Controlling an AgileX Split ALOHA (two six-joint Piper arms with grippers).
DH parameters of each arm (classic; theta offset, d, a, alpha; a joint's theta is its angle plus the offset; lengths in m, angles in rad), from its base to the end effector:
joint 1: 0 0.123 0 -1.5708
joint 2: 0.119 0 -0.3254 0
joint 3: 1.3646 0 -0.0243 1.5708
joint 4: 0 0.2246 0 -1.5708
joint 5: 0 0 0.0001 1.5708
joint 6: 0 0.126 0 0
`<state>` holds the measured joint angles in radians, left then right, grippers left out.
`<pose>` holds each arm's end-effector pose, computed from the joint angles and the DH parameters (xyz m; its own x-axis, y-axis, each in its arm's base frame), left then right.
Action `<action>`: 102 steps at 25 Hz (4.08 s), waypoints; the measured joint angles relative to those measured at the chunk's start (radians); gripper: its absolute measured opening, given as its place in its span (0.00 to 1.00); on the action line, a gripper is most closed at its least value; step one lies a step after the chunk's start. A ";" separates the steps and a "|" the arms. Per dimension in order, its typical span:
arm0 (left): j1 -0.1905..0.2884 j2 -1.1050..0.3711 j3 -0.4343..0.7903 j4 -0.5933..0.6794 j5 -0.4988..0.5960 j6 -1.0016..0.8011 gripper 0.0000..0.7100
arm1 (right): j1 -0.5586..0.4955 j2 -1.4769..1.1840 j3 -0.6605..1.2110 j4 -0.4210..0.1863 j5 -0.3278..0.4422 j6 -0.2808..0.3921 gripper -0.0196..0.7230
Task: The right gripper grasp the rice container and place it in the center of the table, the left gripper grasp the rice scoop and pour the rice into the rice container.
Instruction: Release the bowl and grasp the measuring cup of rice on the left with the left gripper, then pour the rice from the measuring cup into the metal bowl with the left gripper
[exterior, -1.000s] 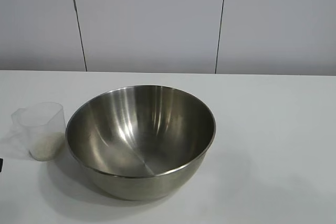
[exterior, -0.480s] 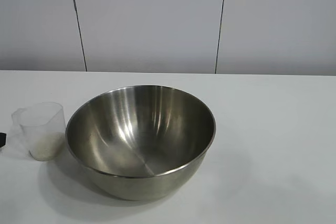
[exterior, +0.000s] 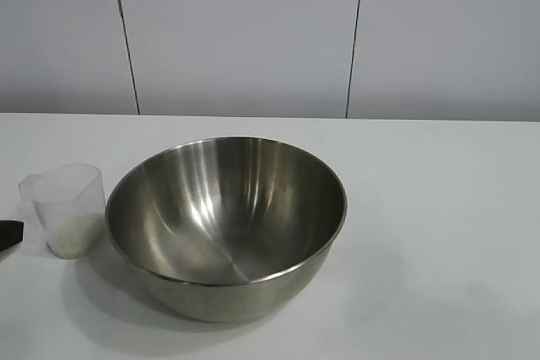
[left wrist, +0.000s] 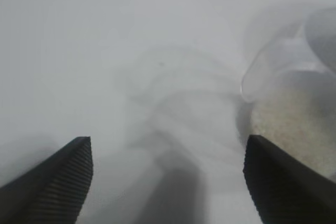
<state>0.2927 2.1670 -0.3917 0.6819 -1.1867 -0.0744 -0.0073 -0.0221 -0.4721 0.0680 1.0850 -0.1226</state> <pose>0.3044 0.0149 0.0852 -0.4753 0.0425 -0.8788 0.3409 0.9297 -0.1395 -0.0393 0.0079 0.2375 -0.4756 -0.0871 -0.8753 -0.0889 0.9948 -0.0506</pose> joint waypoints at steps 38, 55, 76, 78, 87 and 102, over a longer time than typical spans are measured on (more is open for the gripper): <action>0.000 0.004 -0.095 0.078 0.030 -0.022 0.80 | 0.000 0.000 0.000 0.000 0.000 0.000 0.76; -0.047 -0.027 -0.137 0.113 0.033 -0.125 0.79 | 0.000 0.000 0.000 0.000 0.000 0.000 0.76; -0.048 -0.089 -0.138 0.113 0.037 -0.140 0.02 | 0.000 0.000 0.000 0.000 0.000 0.000 0.76; -0.048 -0.098 -0.138 0.110 0.036 -0.141 0.01 | 0.000 0.000 0.000 0.000 0.000 0.000 0.76; -0.048 -0.100 -0.138 0.140 0.036 -0.165 0.01 | 0.000 0.000 0.000 0.000 0.000 0.000 0.76; -0.226 -0.683 -0.138 0.163 0.384 -0.181 0.01 | 0.000 0.000 0.000 0.000 0.000 0.000 0.76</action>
<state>0.0670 1.4836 -0.5299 0.8447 -0.8022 -0.2553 -0.0073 -0.0221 -0.4721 0.0680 1.0850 -0.1223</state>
